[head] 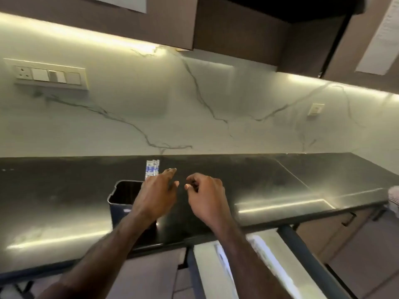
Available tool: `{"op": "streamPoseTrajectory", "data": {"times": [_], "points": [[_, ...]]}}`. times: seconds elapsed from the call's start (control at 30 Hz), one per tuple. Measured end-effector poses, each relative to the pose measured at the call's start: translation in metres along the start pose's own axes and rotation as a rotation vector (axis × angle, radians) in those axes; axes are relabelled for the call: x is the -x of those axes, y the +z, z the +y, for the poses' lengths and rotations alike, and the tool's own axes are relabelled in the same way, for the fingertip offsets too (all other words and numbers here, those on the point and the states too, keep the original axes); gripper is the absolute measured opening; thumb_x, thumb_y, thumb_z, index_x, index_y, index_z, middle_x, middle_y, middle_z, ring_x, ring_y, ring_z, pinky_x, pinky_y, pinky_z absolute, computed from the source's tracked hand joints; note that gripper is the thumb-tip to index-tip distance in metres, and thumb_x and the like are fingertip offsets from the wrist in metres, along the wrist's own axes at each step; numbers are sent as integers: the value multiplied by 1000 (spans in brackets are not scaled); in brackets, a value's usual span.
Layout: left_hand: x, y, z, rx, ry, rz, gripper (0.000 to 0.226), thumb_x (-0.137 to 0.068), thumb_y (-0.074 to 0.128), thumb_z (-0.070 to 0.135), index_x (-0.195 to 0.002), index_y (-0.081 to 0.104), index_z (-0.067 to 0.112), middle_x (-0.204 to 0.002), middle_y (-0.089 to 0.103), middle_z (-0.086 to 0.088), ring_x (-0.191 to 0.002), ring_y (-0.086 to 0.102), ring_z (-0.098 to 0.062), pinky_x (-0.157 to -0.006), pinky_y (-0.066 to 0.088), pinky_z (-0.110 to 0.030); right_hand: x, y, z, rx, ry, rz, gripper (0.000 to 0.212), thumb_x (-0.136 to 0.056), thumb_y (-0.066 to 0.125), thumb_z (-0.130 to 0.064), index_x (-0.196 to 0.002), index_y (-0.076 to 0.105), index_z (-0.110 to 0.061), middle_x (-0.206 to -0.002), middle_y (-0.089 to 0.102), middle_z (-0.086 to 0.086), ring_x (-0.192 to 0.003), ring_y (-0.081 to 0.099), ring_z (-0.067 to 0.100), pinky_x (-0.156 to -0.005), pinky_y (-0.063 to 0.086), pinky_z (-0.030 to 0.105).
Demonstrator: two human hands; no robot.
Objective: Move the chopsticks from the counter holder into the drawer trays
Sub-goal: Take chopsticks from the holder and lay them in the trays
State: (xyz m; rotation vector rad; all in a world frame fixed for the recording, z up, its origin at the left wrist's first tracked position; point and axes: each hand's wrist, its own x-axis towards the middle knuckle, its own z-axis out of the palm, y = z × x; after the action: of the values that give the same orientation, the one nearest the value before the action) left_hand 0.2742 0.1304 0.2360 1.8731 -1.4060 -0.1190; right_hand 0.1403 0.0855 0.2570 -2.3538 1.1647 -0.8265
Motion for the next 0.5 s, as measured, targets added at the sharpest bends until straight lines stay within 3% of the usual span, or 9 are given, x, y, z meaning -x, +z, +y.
{"op": "streamPoseTrajectory", "data": {"times": [0.07,0.17,0.3,0.43,0.5], "points": [[-21,-12,-37,-6,-48,5,46,-95,55,25,-139,48,18,-121,67,-13,-106,65,-24,-81,49,-27,-23,31,-15,-11,4,-21,28,-94,61,-25,-121,64,-21,-113,70,-7,-94,64,0,-74,38,5],[-49,-22,-80,9,-73,-6,41,-93,57,22,-133,54,16,-114,71,-11,-100,68,-24,-84,55,-34,-49,73,-28,-55,39,-67,25,-93,61,-25,-118,64,-24,-104,69,-11,-73,58,-7,-61,42,6],[-83,-26,-119,35,-88,-48,37,-92,60,16,-128,57,10,-113,70,-13,-82,67,-15,-68,49,-18,-78,122,-32,-50,113,-103,28,-93,61,-22,-121,63,-23,-104,70,-8,-79,65,-2,-64,53,12],[-111,-12,-155,120,-159,-42,46,-89,65,16,-134,54,14,-128,64,-11,-109,65,-17,-84,49,-23,-98,156,-27,-15,184,-116,32,-92,62,-20,-125,61,-21,-112,69,-3,-90,66,4,-72,54,15],[-119,-4,-164,164,-191,-49,47,-88,66,15,-134,54,14,-129,63,-11,-114,62,-18,-87,47,-23,-103,165,-22,7,201,-121,34,-92,61,-19,-126,60,-20,-111,69,-2,-90,66,6,-71,54,15]]}}
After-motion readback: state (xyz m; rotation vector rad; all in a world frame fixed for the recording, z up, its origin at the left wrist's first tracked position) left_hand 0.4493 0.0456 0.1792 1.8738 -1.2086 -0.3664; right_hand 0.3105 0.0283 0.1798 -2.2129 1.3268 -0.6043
